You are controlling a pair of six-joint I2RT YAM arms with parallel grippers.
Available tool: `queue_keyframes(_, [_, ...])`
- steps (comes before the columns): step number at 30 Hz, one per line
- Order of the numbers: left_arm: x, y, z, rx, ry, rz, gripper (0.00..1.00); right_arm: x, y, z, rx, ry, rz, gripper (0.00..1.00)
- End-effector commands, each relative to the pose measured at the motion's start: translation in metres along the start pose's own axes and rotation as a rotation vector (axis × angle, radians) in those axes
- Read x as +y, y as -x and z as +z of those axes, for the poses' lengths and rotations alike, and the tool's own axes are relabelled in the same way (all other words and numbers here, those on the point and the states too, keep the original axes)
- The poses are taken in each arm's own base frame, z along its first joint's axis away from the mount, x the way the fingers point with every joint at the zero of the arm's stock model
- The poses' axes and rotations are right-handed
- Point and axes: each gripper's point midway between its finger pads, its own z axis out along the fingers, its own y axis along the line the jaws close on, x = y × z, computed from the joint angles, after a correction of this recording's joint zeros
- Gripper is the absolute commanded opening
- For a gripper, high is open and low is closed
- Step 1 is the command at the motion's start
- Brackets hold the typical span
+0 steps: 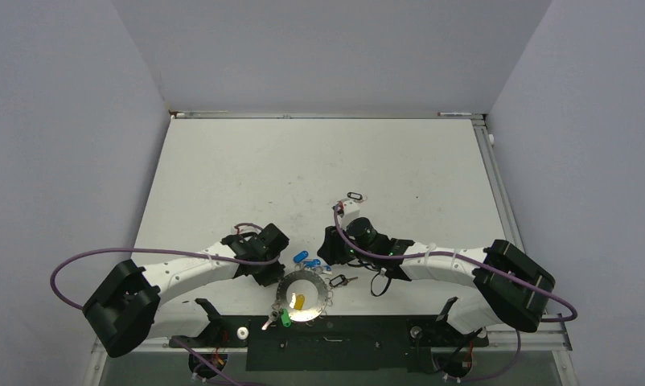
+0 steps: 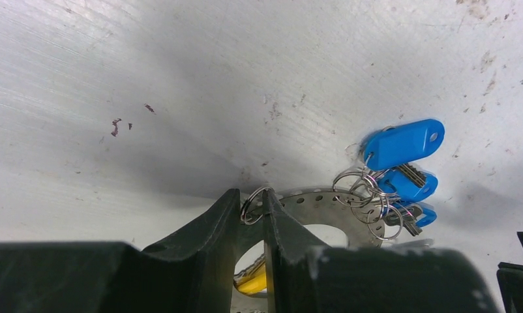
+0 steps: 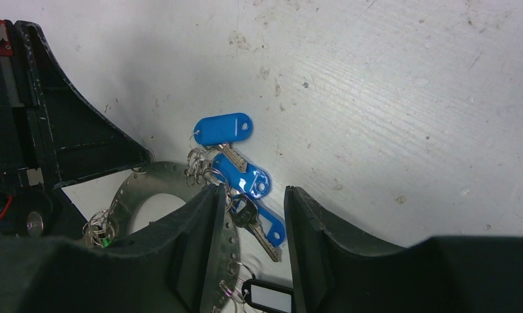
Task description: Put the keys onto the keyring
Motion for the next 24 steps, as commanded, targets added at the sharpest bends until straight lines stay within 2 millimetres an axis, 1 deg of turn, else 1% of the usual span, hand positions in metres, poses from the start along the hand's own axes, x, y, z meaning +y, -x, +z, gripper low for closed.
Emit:
queue_keyframes(1, [0.003,0.005,0.005,-0.040,0.035,-0.007,0.15,0.003,0.009,0.002,-0.036,0.026,-0.004,0.40])
queue_keyframes(4, [0.002,0.008,0.006,-0.059,0.032,-0.005,0.12,0.002,0.009,0.001,-0.036,0.027,-0.004,0.40])
queue_keyframes(6, [0.002,0.010,0.007,-0.069,0.030,0.002,0.07,0.002,0.009,0.000,-0.037,0.028,-0.004,0.40])
queue_keyframes(8, [-0.002,0.011,0.007,-0.076,0.013,0.021,0.00,0.002,0.009,0.000,-0.035,0.027,-0.004,0.40])
queue_keyframes(11, [-0.009,0.011,0.003,-0.071,-0.026,0.064,0.00,0.001,0.009,0.000,-0.034,0.026,-0.006,0.39])
queue_keyframes(15, [-0.023,0.012,-0.008,-0.066,-0.092,0.126,0.00,0.001,0.009,-0.001,-0.036,0.027,-0.015,0.39])
queue_keyframes(19, [-0.040,0.016,-0.025,-0.077,-0.183,0.215,0.00,0.002,0.012,-0.003,-0.043,0.031,-0.030,0.39])
queue_keyframes(24, [-0.048,0.027,-0.050,-0.113,-0.210,0.320,0.00,0.006,0.021,-0.008,-0.073,0.046,-0.066,0.39])
